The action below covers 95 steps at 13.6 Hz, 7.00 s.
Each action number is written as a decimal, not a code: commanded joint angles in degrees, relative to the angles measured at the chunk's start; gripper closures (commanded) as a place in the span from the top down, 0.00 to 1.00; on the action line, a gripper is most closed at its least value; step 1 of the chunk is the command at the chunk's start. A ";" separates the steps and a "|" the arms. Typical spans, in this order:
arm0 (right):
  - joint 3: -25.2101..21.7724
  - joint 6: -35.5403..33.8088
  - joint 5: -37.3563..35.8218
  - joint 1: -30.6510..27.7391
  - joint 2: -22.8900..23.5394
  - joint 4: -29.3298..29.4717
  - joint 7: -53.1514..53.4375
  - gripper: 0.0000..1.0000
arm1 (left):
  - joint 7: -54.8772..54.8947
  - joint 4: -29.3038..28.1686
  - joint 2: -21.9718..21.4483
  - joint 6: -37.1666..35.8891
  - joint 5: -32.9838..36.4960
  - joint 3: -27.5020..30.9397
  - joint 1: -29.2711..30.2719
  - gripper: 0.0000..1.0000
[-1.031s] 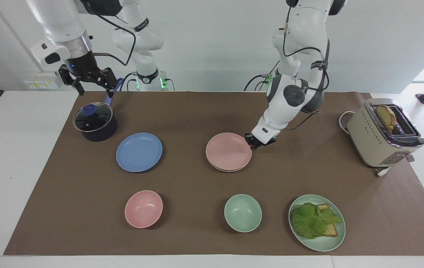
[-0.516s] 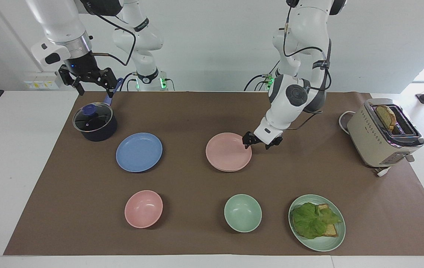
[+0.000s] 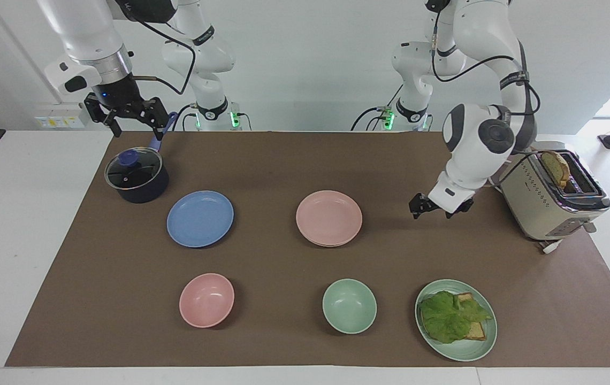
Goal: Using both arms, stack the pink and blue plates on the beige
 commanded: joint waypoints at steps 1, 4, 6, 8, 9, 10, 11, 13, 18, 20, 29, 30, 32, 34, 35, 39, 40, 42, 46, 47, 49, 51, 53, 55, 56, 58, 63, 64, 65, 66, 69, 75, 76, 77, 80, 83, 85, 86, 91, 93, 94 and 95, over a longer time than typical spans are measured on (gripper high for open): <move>0.16 1.23 1.66 -0.92 -1.59 -1.91 -0.10 1.00 | 4.95 0.73 -2.86 -2.91 2.21 -0.62 4.54 1.00; 0.16 3.24 1.66 -0.92 -1.50 -1.83 0.08 1.00 | 9.52 5.11 -4.01 -7.21 2.57 -0.54 8.68 1.00; 0.07 3.96 1.66 -1.00 -1.32 -1.74 0.34 1.00 | 9.54 8.10 -5.06 -10.28 2.57 -0.54 9.40 1.00; -0.02 4.48 1.57 -1.00 -1.06 -1.74 0.52 1.00 | 9.01 9.43 -6.98 -11.44 2.49 -0.54 9.40 1.00; -0.02 5.18 1.48 -1.00 -0.62 -1.74 0.61 1.00 | 8.75 9.79 -8.04 -12.14 2.40 -0.62 9.31 1.00; -0.02 6.40 1.31 -1.00 0.34 -1.91 0.61 1.00 | 7.79 10.14 -9.18 -12.84 2.05 -0.62 9.22 1.00; -0.02 7.72 1.30 -1.00 1.31 -2.00 0.61 1.00 | 6.82 10.14 -10.33 -12.93 2.05 -0.62 9.05 1.00; -0.02 10.62 0.87 -1.26 3.15 -3.14 0.00 1.00 | 6.81 10.14 -12.26 -14.07 2.05 -0.71 9.05 1.00; -0.02 23.18 0.87 -2.23 5.35 -13.58 -3.87 1.00 | 7.25 10.14 -12.89 -14.17 2.05 -0.62 9.22 1.00; 0.07 28.10 0.87 -3.11 7.72 -16.05 -4.93 1.00 | 7.07 10.14 -12.89 -14.34 2.05 -0.62 9.31 1.00; 0.07 48.69 1.13 -3.55 11.15 -31.18 -7.39 1.00 | 6.99 10.14 -12.89 -14.87 2.05 -0.62 9.31 1.00; 0.07 48.87 1.22 -3.73 11.51 -31.44 -7.65 1.00 | 6.99 10.14 -12.89 -14.87 2.05 -0.62 9.31 1.00; 0.16 51.49 1.57 -4.69 11.95 -33.45 -10.27 1.00 | 6.99 10.14 -12.89 -14.87 2.05 -0.62 9.31 1.00; 0.16 56.31 2.79 -5.66 12.12 -37.40 -12.92 1.00 | 6.99 10.14 -12.89 -14.87 2.05 -0.62 9.22 1.00; 0.16 57.82 3.32 -5.66 12.21 -38.55 -14.76 1.00 | 6.99 10.14 -12.89 -14.87 2.05 -0.62 9.22 1.00; 0.33 57.22 5.87 -5.84 12.04 -39.00 -16.09 1.00 | 6.99 10.14 -12.89 -14.87 2.05 -0.62 9.31 1.00; 0.34 56.78 6.14 -5.84 12.04 -39.00 -16.44 0.97 | 6.99 10.14 -12.89 -14.87 2.05 -0.62 9.22 1.00; 0.34 55.64 6.23 -5.84 11.95 -39.00 -17.49 0.86 | 6.99 10.14 -12.89 -14.87 2.05 -0.62 9.22 1.00; 0.34 54.76 9.20 -5.84 11.86 -38.92 -18.11 0.38 | 6.99 10.14 -12.89 -14.87 2.05 -0.62 9.31 1.00; 0.34 54.41 9.56 -5.84 11.95 -38.65 -18.38 0.22 | 6.99 10.14 -12.89 -14.87 2.05 -0.62 9.22 1.00; 0.25 54.05 9.65 -5.93 12.12 -38.04 -18.47 0.00 | 6.99 10.14 -12.89 -14.87 2.05 -0.62 9.31 1.00; 0.25 53.88 9.83 -6.01 12.21 -37.51 -18.20 0.00 | 6.90 10.14 -12.89 -14.87 2.05 -0.62 9.31 1.00; 0.16 53.79 11.40 -5.93 12.21 -37.16 -18.12 0.00 | 6.99 10.14 -12.89 -14.87 2.05 -0.62 9.22 1.00; 0.25 51.26 12.81 -5.93 11.69 -35.76 -17.94 0.00 | 6.99 10.14 -12.89 -14.87 2.05 -0.62 9.31 1.00; 0.25 48.80 13.51 -5.84 11.43 -34.71 -17.94 0.00 | 6.99 10.14 -12.89 -14.87 2.05 -0.62 9.31 1.00; 0.51 46.24 14.83 -4.96 10.02 -33.47 -17.68 0.00 | 6.99 10.14 -12.89 -14.87 2.05 -0.62 9.31 1.00; 5.50 45.88 16.25 -4.78 7.47 -33.29 -12.16 0.00 | 6.99 10.14 -12.89 -14.87 2.05 -0.62 9.31 1.00; 6.56 45.88 16.25 -4.52 7.21 -32.94 -10.05 0.00 | 6.99 10.14 -12.89 -14.87 2.05 -0.62 9.31 1.00; 7.10 45.88 16.25 -3.21 7.20 -32.42 -8.20 0.00 | 6.99 10.14 -12.89 -14.87 2.05 -0.62 9.22 1.00; 7.10 45.97 16.25 -1.55 7.46 -31.63 -7.23 0.00 | 6.99 10.14 -12.89 -14.87 2.05 -0.62 9.31 1.00; 7.19 47.02 16.25 4.68 7.82 -30.75 2.06 0.00 | 6.99 10.14 -12.89 -14.78 2.05 -0.62 9.31 1.00; 7.19 47.20 16.25 13.66 8.96 -28.28 12.64 0.00 | 6.99 10.14 -12.89 -14.87 2.05 -0.62 9.31 1.00; 7.19 47.46 16.25 14.46 9.57 -28.28 13.00 0.00 | 6.99 10.14 -12.89 -14.87 2.05 -0.62 9.31 1.00; 7.19 48.59 16.33 15.25 9.84 -28.28 13.09 0.00 | 6.99 10.14 -12.89 -14.87 2.05 -0.62 9.31 1.00; 7.19 51.40 20.10 18.23 11.15 -28.63 13.61 0.00 | 6.99 10.14 -12.89 -14.87 2.05 -0.62 9.31 1.00; 7.19 53.00 20.20 18.68 12.65 -28.72 13.44 0.00 | 6.99 10.14 -12.89 -14.87 2.05 -0.62 9.31 1.00; 7.19 54.75 20.20 19.29 13.70 -28.98 13.52 0.00 | 6.99 10.14 -12.89 -14.87 2.05 -0.62 9.31 1.00; 7.19 55.45 20.29 19.99 14.40 -28.98 13.61 0.00 | 6.99 10.14 -12.89 -14.87 2.05 -0.62 9.31 1.00; 7.28 56.78 20.29 20.18 15.64 -28.98 13.53 0.00 | 6.99 10.14 -12.89 -14.87 2.05 -0.62 9.31 1.00; 7.28 58.78 20.38 20.79 16.52 -28.90 13.53 0.00 | 6.99 10.14 -12.89 -14.87 2.05 -0.62 9.31 1.00; 7.28 59.58 20.38 20.79 16.96 -28.72 13.53 0.00 | 6.99 10.14 -12.89 -14.87 2.05 -0.62 9.31 1.00; 7.28 59.68 20.38 20.79 17.13 -28.63 13.44 0.00 | 6.99 10.14 -12.89 -14.87 2.05 -0.62 9.31 1.00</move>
